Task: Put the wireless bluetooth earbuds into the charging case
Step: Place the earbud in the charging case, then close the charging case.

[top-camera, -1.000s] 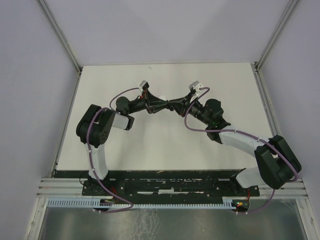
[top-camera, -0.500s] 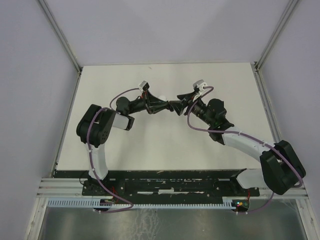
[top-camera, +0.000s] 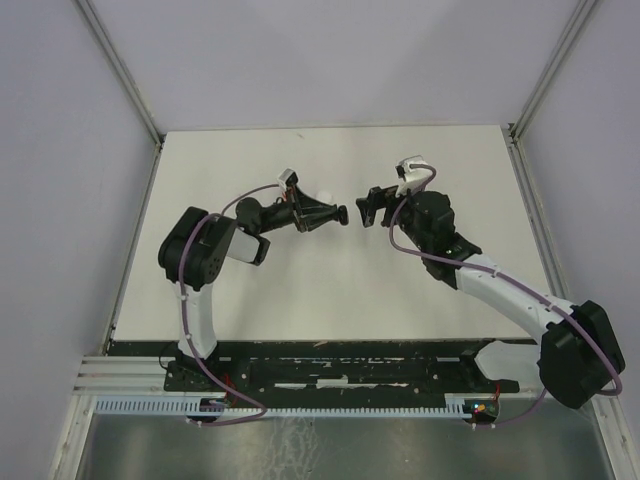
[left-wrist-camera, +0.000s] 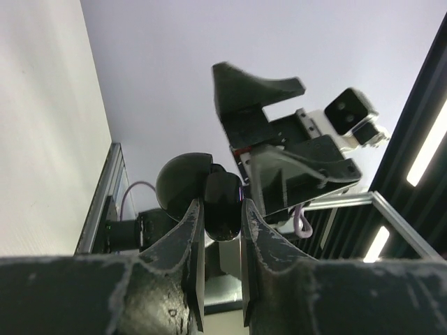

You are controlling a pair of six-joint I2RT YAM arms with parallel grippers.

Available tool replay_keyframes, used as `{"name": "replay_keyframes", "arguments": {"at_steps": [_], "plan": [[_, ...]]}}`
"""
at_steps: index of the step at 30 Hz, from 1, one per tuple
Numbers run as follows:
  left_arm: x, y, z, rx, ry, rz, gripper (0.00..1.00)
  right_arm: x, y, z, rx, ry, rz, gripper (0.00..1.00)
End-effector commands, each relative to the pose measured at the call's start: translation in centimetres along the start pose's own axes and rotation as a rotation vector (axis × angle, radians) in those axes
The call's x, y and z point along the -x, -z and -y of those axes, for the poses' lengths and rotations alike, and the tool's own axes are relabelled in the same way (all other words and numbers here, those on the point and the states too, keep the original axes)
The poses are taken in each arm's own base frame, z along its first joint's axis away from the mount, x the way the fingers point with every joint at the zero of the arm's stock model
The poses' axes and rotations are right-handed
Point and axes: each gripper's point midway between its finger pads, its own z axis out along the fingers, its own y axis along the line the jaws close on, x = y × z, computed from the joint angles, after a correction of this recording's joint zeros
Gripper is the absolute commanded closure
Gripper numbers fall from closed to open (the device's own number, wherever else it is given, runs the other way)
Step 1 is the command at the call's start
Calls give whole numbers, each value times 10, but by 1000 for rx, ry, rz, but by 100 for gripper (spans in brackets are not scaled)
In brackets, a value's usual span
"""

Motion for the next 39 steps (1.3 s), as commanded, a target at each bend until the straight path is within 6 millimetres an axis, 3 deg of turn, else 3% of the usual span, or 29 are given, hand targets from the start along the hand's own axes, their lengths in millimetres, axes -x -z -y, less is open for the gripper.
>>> {"name": "replay_keyframes", "arguments": {"at_steps": [1,3,7,12,16,23,31,39], "plan": [[12,-2,29,-150,-130,80,97,-24,13,33,-177,69,-92,1],[22,-4,30,-166,-98,123,97,-38,18,42,-221,85,-131,1],[38,-5,33,-190,-58,201,97,-67,10,38,-210,124,-224,1],[45,-6,39,-215,-30,258,97,-87,-12,5,-99,134,-214,1],[42,-9,40,-223,-8,266,97,-91,-29,-19,-11,101,-162,1],[29,-3,29,-199,24,264,97,-80,-48,-27,11,79,-64,1],[15,4,23,-167,25,246,97,-85,-64,-3,-89,95,-63,0],[8,7,12,-135,29,227,97,-79,-56,29,-200,67,5,0]]}}
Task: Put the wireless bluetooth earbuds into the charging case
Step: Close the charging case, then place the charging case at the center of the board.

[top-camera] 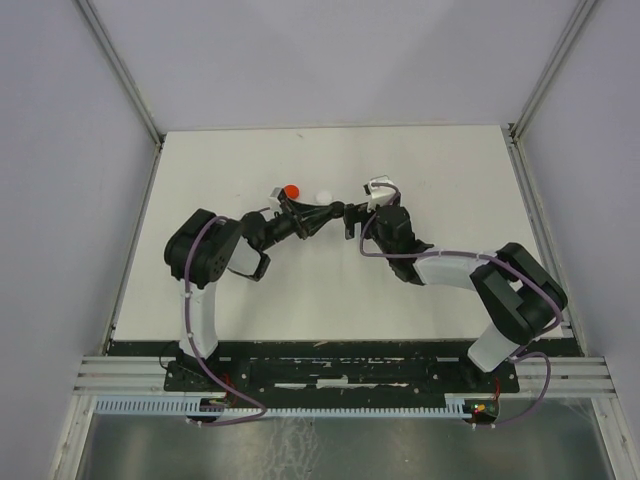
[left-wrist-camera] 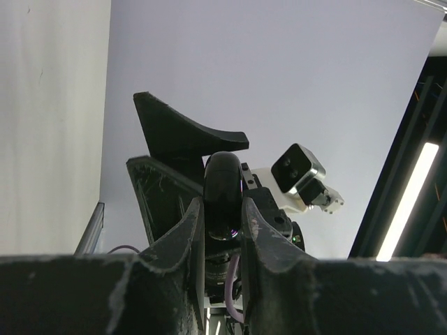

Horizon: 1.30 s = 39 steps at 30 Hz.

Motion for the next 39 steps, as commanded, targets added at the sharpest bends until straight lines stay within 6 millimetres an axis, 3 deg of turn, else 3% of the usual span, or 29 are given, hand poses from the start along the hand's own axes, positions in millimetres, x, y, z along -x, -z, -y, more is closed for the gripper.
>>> {"name": "replay_keyframes", "arguments": {"at_steps": [1,8,16,28,39], "plan": [[-30,10,41,-152,-118,-94,97,30,2,20,-75,-54,132,0],[-13,3,18,-116,-138,-67,97,22,26,47,-204,-71,38,0],[16,-11,-31,-8,-167,-22,97,63,64,54,-204,-78,111,1],[50,-30,-67,223,-272,75,97,78,77,58,-208,-90,141,0],[51,-55,-84,339,-349,89,97,79,84,71,-226,-111,155,0]]}}
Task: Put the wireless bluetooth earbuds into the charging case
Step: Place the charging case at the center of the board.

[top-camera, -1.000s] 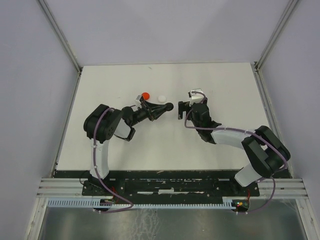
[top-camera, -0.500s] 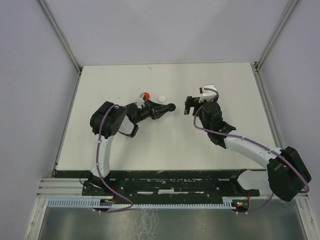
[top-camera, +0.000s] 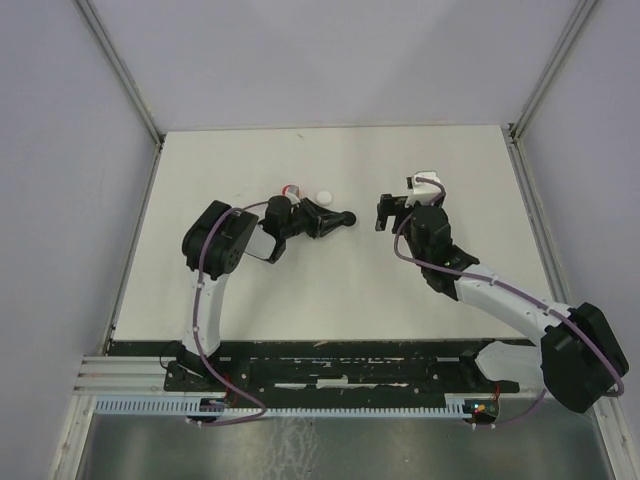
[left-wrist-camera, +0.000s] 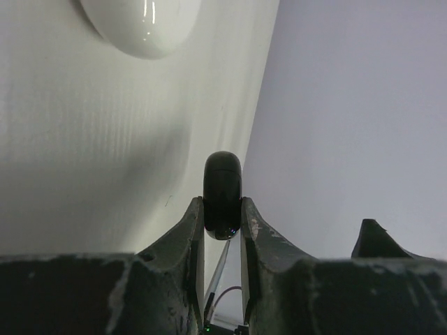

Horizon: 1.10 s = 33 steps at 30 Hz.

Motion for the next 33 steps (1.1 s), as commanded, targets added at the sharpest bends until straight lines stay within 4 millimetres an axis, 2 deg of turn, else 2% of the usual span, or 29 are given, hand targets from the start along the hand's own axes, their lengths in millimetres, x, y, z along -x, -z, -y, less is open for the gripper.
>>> {"name": "replay_keyframes", "arguments": {"at_steps": [1,6,10,14,17,19,20,21,26,27,28,29,31,33], "plan": [[-1,-14,24,5,-141,23,97,16,5,9,-18,-37,51,1],[-5,-24,21,59,-177,29,96,19,7,13,-21,-50,57,0],[-4,-28,19,103,-213,41,88,20,8,14,-21,-56,56,1],[-2,-27,16,140,-240,54,72,21,9,17,-23,-62,59,0],[-1,-20,16,173,-257,65,55,22,9,18,-24,-65,61,1],[0,-13,18,197,-283,81,34,21,9,17,-20,-67,58,1],[1,-9,18,208,-294,86,28,21,9,17,-19,-68,56,1],[1,-5,21,209,-306,90,27,20,9,17,-17,-70,56,0],[7,30,33,233,-361,143,24,18,8,15,-12,-74,49,0],[14,41,31,264,-378,172,19,18,8,16,-14,-74,48,1],[19,52,35,273,-398,198,19,18,8,17,-19,-74,48,0],[25,65,32,306,-405,221,13,18,8,19,-33,-75,48,1],[37,93,36,334,-427,288,11,18,9,30,-95,-92,38,0],[53,124,38,362,-444,383,10,17,11,57,-248,-134,26,1]]}}
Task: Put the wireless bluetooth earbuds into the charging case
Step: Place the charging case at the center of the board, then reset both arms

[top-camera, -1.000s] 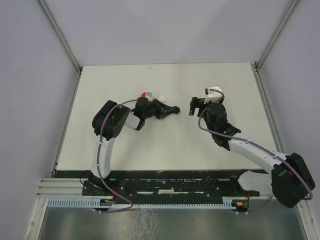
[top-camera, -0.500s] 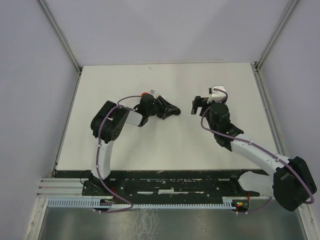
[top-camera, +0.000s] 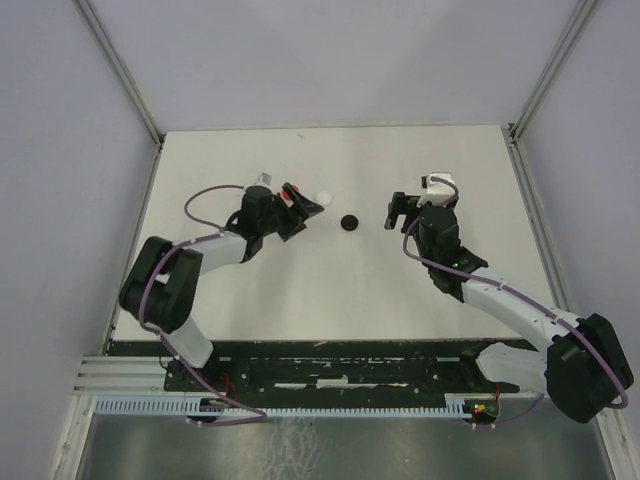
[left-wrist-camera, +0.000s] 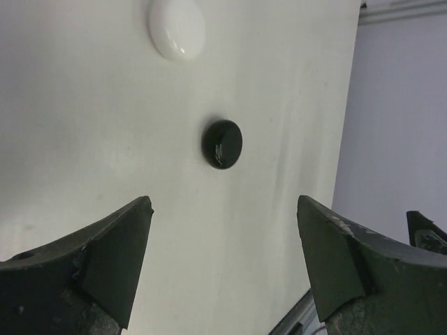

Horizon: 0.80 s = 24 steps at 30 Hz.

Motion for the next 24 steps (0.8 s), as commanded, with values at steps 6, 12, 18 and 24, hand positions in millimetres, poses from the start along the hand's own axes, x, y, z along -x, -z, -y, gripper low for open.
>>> {"name": "replay_keyframes", "arguments": {"at_steps": [6,12,18,24], "plan": [[107,136,-51,315,-126,536,3,0,9,97,-499,-173,-29,1],[122,197,-64,382,-97,764,1,-9,5,103,-525,-203,-54,0],[132,220,-58,428,-117,823,1,-11,1,113,-569,-269,-59,0],[136,225,-42,391,-156,820,1,19,11,131,-833,-297,-87,0]]}}
